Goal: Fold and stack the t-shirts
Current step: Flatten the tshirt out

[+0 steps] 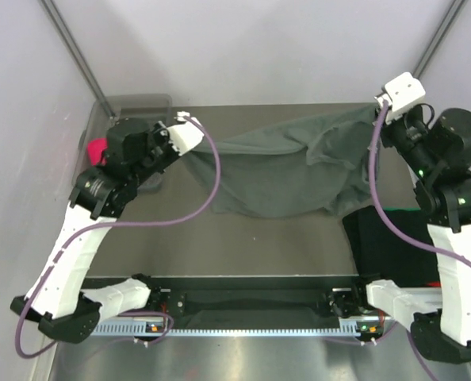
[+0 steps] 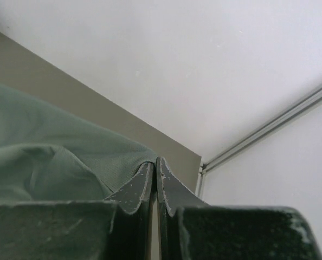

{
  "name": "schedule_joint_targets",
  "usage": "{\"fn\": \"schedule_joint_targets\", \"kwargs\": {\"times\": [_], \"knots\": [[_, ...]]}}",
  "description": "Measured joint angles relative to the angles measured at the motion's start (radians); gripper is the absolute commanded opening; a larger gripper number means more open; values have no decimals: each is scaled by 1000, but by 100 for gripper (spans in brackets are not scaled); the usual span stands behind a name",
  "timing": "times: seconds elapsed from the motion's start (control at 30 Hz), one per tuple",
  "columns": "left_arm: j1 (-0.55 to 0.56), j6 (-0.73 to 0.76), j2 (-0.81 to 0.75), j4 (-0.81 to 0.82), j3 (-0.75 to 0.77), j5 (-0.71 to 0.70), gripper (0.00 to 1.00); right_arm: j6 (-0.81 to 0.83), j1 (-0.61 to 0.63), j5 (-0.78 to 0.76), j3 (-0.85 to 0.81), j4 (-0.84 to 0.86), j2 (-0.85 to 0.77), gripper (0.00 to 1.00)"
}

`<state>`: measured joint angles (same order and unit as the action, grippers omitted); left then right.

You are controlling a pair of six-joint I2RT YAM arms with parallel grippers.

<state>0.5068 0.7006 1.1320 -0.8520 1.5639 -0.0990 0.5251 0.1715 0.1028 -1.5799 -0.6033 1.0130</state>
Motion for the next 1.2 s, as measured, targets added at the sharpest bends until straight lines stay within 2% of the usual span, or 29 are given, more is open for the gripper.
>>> {"fn": "schedule_joint_targets", "kwargs": {"times": [0.33,0.43,0.57,0.8,1.0,1.03,1.07,1.1,1.13,1.2], "knots": [[-38,-87,-207,55,41,-11,0,-85,-21,137,2,-134,-229,0],[-42,-95,-230,92,89,-11,0,-91,-27,162,1,-138,-300,0],[-42,-100,-219,163,92,-10,3,-92,-31,166,17,-124,-299,0],[-47,-99,-100,296,-217,-29,0,-73,-31,166,254,-50,-127,0],[-96,-102,175,406,-455,-20,0,-38,-35,151,544,78,65,0],[-105,-105,211,425,-464,-17,0,-36,-38,150,565,104,93,3],[-116,-109,258,449,-467,-14,0,-35,-43,151,583,138,136,11],[-125,-115,310,483,-467,-13,0,-35,-47,151,591,171,178,36],[-132,-124,357,518,-463,-11,0,-40,-55,149,592,205,230,47],[-144,-145,460,575,-443,-10,0,-34,-73,137,584,286,327,58]]}}
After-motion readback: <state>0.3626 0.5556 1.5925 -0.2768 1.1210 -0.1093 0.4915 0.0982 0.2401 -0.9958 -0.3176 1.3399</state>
